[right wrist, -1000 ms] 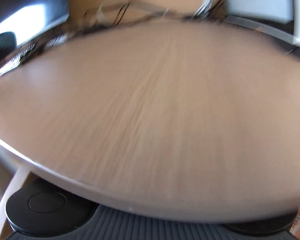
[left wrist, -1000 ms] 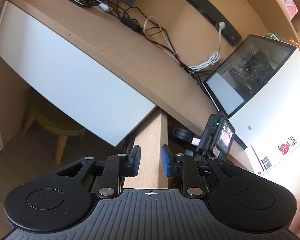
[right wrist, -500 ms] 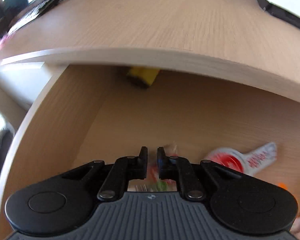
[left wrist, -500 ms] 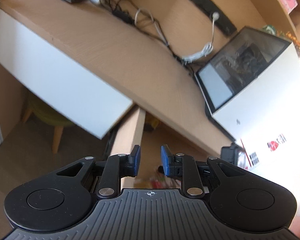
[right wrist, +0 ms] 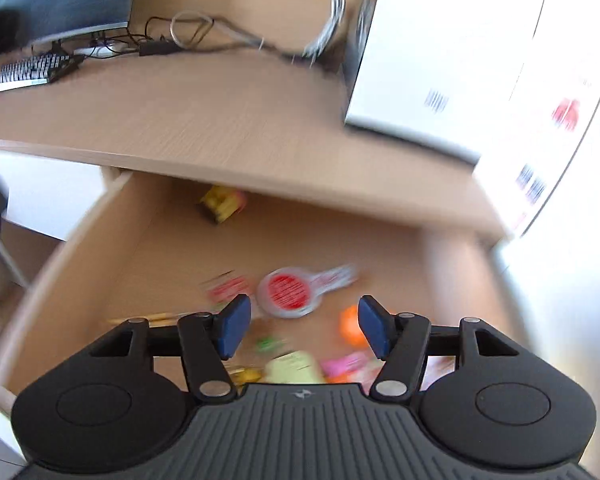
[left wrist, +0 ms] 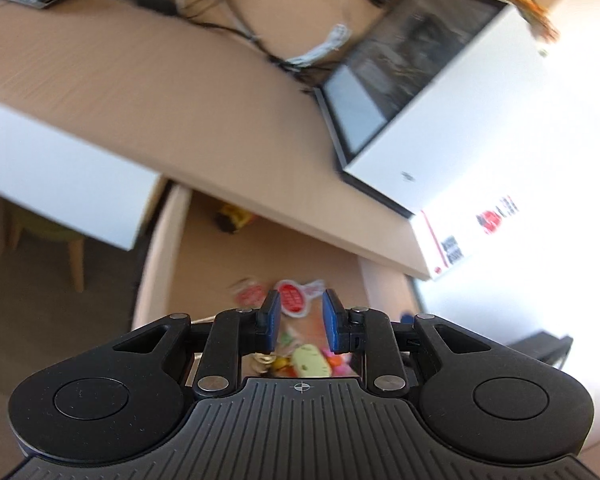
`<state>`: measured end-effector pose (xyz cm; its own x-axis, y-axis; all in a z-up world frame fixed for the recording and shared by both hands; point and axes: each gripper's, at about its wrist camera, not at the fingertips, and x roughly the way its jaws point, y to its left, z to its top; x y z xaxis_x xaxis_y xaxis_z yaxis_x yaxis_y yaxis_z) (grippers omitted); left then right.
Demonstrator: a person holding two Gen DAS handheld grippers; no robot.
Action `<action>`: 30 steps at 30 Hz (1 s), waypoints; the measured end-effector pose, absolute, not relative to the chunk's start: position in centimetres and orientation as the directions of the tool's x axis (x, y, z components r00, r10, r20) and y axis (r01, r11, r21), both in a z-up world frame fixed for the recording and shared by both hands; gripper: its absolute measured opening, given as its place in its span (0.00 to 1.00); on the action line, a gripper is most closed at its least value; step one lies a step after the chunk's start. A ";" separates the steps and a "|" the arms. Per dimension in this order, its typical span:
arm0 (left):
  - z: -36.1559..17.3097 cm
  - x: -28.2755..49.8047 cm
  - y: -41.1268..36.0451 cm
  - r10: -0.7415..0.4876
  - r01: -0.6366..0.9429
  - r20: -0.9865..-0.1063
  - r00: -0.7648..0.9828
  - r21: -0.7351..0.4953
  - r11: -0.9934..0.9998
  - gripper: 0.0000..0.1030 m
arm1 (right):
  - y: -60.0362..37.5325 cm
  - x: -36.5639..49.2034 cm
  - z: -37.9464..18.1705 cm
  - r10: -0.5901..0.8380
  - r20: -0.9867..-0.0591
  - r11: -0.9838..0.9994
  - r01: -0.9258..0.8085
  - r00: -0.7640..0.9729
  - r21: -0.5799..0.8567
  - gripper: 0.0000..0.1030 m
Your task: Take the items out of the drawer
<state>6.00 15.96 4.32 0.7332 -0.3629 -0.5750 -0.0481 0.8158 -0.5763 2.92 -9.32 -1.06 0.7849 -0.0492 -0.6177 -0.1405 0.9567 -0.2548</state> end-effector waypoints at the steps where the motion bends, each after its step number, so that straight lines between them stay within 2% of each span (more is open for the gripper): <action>1: 4.6 6.1 15.4 -0.370 -0.033 -0.574 0.731 -0.571 0.820 0.24 | -9.6 3.6 -0.7 -0.046 -0.597 0.953 -0.144 0.801 -0.267 0.58; 6: 5.7 6.1 13.3 -0.390 0.014 -0.557 0.733 -0.561 0.828 0.24 | -9.7 8.1 1.1 0.047 -0.599 0.945 -0.231 0.799 -0.233 0.58; 14: 5.9 6.0 12.1 -0.273 -0.111 -0.591 0.759 -0.531 0.840 0.24 | -7.1 11.3 -1.1 0.221 -0.672 0.797 -0.529 0.706 -0.293 0.58; 20: 6.8 6.4 11.1 -0.224 -0.150 -0.579 0.784 -0.527 0.837 0.24 | -8.6 13.8 -4.6 0.271 -0.788 0.878 -0.477 0.553 -0.033 0.58; 24: 6.4 6.7 11.0 -0.233 -0.147 -0.569 0.789 -0.543 0.827 0.24 | -7.6 13.2 -7.8 0.241 -0.833 0.859 -0.510 0.498 -0.056 0.58; 26: 6.0 6.8 11.2 -0.242 -0.146 -0.575 0.781 -0.545 0.825 0.24 | -7.5 13.4 -7.8 0.253 -0.826 0.860 -0.508 0.503 -0.046 0.58; 28: 5.6 6.7 11.6 -0.243 -0.154 -0.589 0.771 -0.542 0.826 0.24 | -7.7 13.7 -7.9 0.269 -0.819 0.865 -0.501 0.506 -0.025 0.66; 30: 5.3 6.6 12.3 -0.238 -0.165 -0.596 0.767 -0.541 0.825 0.24 | -7.6 14.3 -8.6 0.273 -0.837 0.865 -0.502 0.475 -0.003 0.66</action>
